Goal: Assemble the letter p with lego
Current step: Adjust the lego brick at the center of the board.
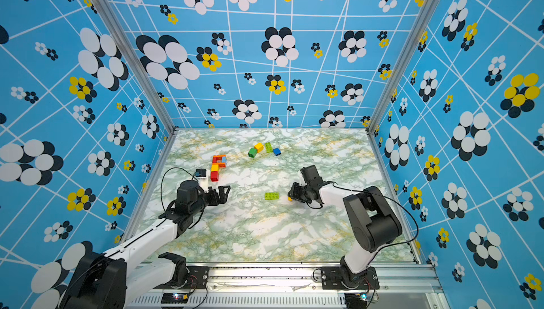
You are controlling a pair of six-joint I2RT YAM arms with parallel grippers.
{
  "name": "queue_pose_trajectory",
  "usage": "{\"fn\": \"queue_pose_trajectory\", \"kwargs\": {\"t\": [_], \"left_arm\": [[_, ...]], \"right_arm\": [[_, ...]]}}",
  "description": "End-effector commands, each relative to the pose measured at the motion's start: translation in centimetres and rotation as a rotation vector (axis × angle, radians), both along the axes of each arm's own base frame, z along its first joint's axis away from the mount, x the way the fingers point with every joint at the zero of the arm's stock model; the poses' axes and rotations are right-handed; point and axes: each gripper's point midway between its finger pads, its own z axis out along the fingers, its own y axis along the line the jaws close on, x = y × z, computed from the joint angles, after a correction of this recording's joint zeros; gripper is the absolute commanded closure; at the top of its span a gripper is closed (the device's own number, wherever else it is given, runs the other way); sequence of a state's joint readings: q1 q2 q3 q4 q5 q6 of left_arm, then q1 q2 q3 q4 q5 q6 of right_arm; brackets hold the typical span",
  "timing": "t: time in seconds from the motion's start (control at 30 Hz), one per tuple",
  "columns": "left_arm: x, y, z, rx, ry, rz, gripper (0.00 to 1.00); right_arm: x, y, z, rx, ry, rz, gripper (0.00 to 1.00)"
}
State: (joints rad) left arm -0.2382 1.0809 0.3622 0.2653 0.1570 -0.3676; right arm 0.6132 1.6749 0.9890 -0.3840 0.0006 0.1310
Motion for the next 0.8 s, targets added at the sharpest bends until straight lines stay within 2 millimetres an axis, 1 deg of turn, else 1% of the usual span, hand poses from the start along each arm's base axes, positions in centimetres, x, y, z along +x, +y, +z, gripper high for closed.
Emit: {"fn": "queue_pose_trajectory", "kwargs": {"t": [0.0,0.07,0.17,0.23,0.33,0.4,0.47,0.53,0.63,0.77], "left_arm": [[0.5,-0.3,1.2,0.017,-0.033,-0.011,0.03],[0.5,-0.3,1.1,0.018,-0.033,-0.011,0.03],[0.5,-0.2,1.1,0.019,-0.032,-0.011,0.03],[0.5,-0.3,1.1,0.019,-0.030,-0.010,0.03],[0.6,-0.3,1.0,0.021,-0.028,-0.014,0.03],[0.6,-0.4,1.0,0.022,-0.026,-0.016,0.03],[0.6,-0.4,1.0,0.025,-0.028,-0.017,0.03],[0.6,-0.5,1.0,0.023,-0.029,-0.018,0.03],[0.6,-0.5,0.9,0.024,-0.025,-0.020,0.02],[0.7,-0.7,0.9,0.025,-0.022,-0.025,0.03]], "right_arm": [[1.1,0.6,0.1,0.020,-0.003,-0.031,0.64],[1.5,0.7,-0.3,0.025,0.012,-0.044,0.66],[2.0,0.4,-0.6,0.039,0.041,-0.089,0.73],[2.2,0.3,-0.5,0.087,0.064,-0.124,0.75],[2.1,0.4,-0.4,0.184,0.104,-0.177,0.76],[1.9,0.2,-0.6,0.213,0.131,-0.214,0.76],[1.7,0.1,-0.8,0.253,0.153,-0.249,0.69],[1.7,-0.5,-1.0,0.287,0.153,-0.293,0.65],[2.1,-1.7,-1.0,0.290,0.136,-0.343,0.64],[2.4,-2.3,-0.8,0.320,0.123,-0.378,0.68]]}}
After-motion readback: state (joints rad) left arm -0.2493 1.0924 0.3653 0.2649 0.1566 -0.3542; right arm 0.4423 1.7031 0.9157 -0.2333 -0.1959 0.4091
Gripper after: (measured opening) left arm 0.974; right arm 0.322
